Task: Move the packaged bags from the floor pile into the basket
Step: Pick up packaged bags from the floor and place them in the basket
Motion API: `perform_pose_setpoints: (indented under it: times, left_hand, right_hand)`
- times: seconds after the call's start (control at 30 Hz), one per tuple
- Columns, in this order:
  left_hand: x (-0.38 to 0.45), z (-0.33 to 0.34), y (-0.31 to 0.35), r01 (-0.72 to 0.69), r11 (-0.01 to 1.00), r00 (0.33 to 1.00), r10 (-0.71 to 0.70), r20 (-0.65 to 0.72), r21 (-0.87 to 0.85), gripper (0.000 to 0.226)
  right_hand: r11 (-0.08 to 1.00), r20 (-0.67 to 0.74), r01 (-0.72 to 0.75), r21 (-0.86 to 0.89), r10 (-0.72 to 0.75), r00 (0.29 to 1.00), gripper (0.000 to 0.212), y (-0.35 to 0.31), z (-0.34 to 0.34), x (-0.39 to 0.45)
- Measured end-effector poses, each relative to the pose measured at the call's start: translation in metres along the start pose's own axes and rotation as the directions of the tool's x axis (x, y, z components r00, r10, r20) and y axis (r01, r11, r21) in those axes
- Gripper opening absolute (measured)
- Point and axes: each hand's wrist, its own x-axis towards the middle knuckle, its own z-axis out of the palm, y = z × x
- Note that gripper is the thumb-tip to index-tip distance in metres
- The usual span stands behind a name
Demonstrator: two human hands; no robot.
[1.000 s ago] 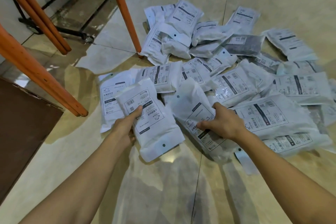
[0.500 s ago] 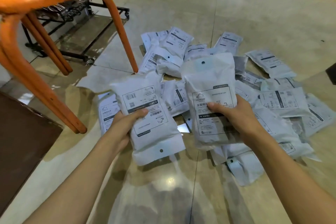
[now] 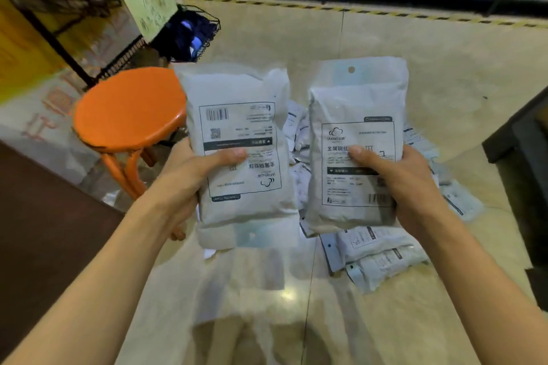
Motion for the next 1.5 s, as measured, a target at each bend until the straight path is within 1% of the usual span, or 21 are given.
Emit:
perform_pose_setpoints:
  times: [0.1,0.2,0.3,0.37,0.43,0.5,0.6,0.67,0.87,0.93,1.03,1.13,1.23,1.3,1.37,1.43,1.5]
  left_hand:
    - [-0.032,0.025,0.101,0.015,1.000,1.000,-0.016,0.010,0.005,0.047]
    - [-0.064,0.060,0.220,0.030,0.999,0.999,-0.030,0.023,-0.032,0.054]
    - [-0.094,0.102,0.339,-0.018,0.999,0.999,0.019,0.040,-0.033,0.051]
    - [-0.109,0.128,0.411,-0.055,0.998,0.996,0.054,0.077,0.004,0.051]
    - [-0.123,0.152,0.471,-0.094,0.994,0.991,0.088,0.100,0.055,0.052]
    - [-0.134,0.173,0.517,-0.129,0.989,0.986,0.120,0.115,0.075,0.051]
    - [-0.147,0.198,0.558,-0.172,0.983,0.976,0.160,0.147,0.070,0.048]
    - [-0.153,0.210,0.574,-0.184,0.980,0.972,0.170,0.160,0.078,0.052]
    - [-0.156,0.248,0.591,-0.190,0.980,0.957,0.172,0.235,0.057,0.058]
    - [-0.153,0.261,0.592,-0.197,0.980,0.942,0.180,0.284,0.030,0.053]
    - [-0.151,0.281,0.587,-0.186,0.983,0.899,0.167,0.406,0.008,0.046]
    - [-0.153,0.302,0.582,-0.175,0.985,0.821,0.143,0.553,0.005,0.053]
    - [-0.162,0.327,0.576,-0.157,0.988,0.700,0.102,0.707,0.013,0.051]
    - [-0.179,0.347,0.571,-0.139,0.990,0.579,0.057,0.813,0.030,0.046]
    - [-0.205,0.368,0.563,-0.124,0.992,0.454,0.035,0.890,0.024,0.043]
    - [-0.240,0.387,0.555,-0.088,0.996,0.332,0.010,0.943,0.020,0.040]
    - [-0.283,0.405,0.543,-0.055,0.998,0.192,-0.023,0.981,0.034,0.039]
  right_hand:
    - [1.000,-0.028,-0.026,0.015,0.026,0.999,0.028,-0.102,-0.009,-0.041]
    - [0.999,-0.046,-0.039,0.034,0.040,0.998,0.024,-0.226,-0.022,-0.083]
    - [1.000,-0.051,-0.014,0.021,0.015,0.999,0.025,-0.351,-0.039,-0.122]
    - [1.000,-0.060,0.016,0.019,-0.015,0.998,0.027,-0.428,-0.053,-0.144]
    - [0.998,-0.073,0.055,0.018,-0.053,0.996,0.028,-0.488,-0.068,-0.164]
    - [0.996,-0.103,0.088,0.031,-0.085,0.991,0.028,-0.533,-0.083,-0.181]
    - [0.990,-0.143,0.132,0.041,-0.125,0.982,0.030,-0.575,-0.101,-0.199]
    - [0.987,-0.168,0.154,0.051,-0.143,0.975,0.031,-0.591,-0.112,-0.211]
    - [0.983,-0.265,0.184,0.027,-0.170,0.949,0.029,-0.606,-0.142,-0.257]
    - [0.982,-0.323,0.186,0.015,-0.171,0.931,0.026,-0.605,-0.148,-0.277]
    - [0.984,-0.444,0.176,-0.002,-0.159,0.882,0.023,-0.600,-0.155,-0.311]
    - [0.983,-0.594,0.182,-0.010,-0.152,0.790,0.025,-0.593,-0.153,-0.353]
    - [0.979,-0.748,0.206,0.000,-0.137,0.649,0.027,-0.583,-0.142,-0.402]
    - [0.979,-0.843,0.203,-0.007,-0.115,0.525,0.032,-0.573,-0.132,-0.440]
    - [0.981,-0.917,0.196,-0.010,-0.087,0.389,0.036,-0.563,-0.120,-0.483]
    - [0.984,-0.967,0.179,-0.009,-0.054,0.250,0.031,-0.556,-0.107,-0.530]
    - [0.986,-0.994,0.169,-0.008,-0.026,0.104,0.030,-0.549,-0.091,-0.578]
